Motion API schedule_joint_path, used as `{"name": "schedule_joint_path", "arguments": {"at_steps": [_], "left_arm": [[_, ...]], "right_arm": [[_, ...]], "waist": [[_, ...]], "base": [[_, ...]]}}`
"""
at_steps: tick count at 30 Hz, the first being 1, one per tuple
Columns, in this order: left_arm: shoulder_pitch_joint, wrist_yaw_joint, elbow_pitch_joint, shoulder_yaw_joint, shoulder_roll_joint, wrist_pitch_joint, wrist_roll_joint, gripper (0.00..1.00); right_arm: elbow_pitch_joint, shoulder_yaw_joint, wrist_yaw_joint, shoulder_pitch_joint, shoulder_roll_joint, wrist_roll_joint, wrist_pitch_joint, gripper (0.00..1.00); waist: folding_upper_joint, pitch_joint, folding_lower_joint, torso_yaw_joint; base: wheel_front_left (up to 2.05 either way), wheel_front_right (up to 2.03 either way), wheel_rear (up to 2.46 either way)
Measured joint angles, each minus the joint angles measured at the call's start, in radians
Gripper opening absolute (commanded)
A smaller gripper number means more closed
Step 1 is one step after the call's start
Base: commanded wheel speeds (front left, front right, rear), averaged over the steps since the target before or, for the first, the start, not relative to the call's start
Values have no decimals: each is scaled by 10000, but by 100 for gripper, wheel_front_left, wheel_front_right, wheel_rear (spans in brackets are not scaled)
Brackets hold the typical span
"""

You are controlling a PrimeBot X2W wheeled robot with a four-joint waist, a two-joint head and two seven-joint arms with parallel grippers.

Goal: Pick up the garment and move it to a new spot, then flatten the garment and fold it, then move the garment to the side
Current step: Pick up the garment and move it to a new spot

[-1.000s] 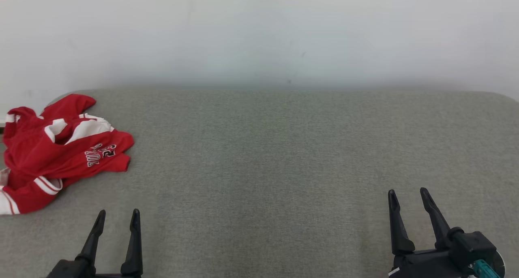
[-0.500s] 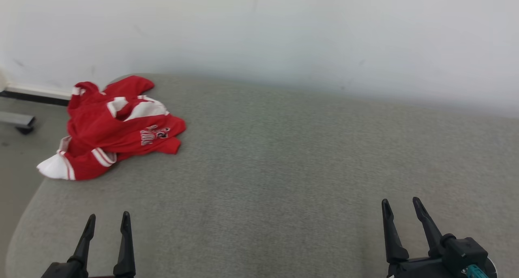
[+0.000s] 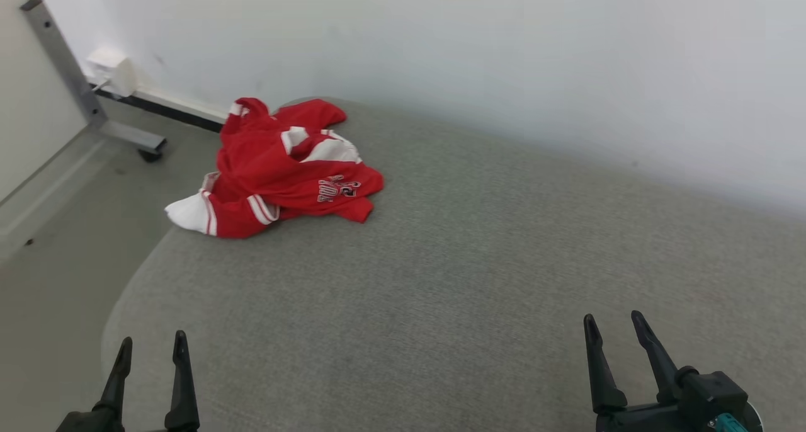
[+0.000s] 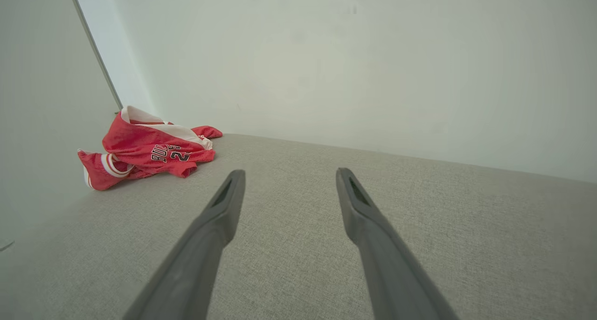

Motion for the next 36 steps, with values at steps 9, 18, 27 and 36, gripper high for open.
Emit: {"name": "schedule_joint_path", "arguments": {"at_steps": [9,18,27,36], "left_arm": [[206,265,-270,309,13,0,-90,100],[389,431,-537,602,-61,0,-140,100],[-605,238,-98,648,42,0,-257,100],[-3593,-198,688,920,965,81,-614,100]], "right_arm": [[94,364,0,-354,-13,10,59,100],[318,606,0,-640,-176,73,58,100],[196,199,0,-554,-318,15,6,100],[-504,-121,0,-1015,-573,-257,228,100]], "waist": [[0,172,0,673],[0,391,2,808],[0,499,2,657],[0,1082,1,-258]], "base": [[0,0,0],[0,0,0],[0,0,0],[0,0,0]]}}
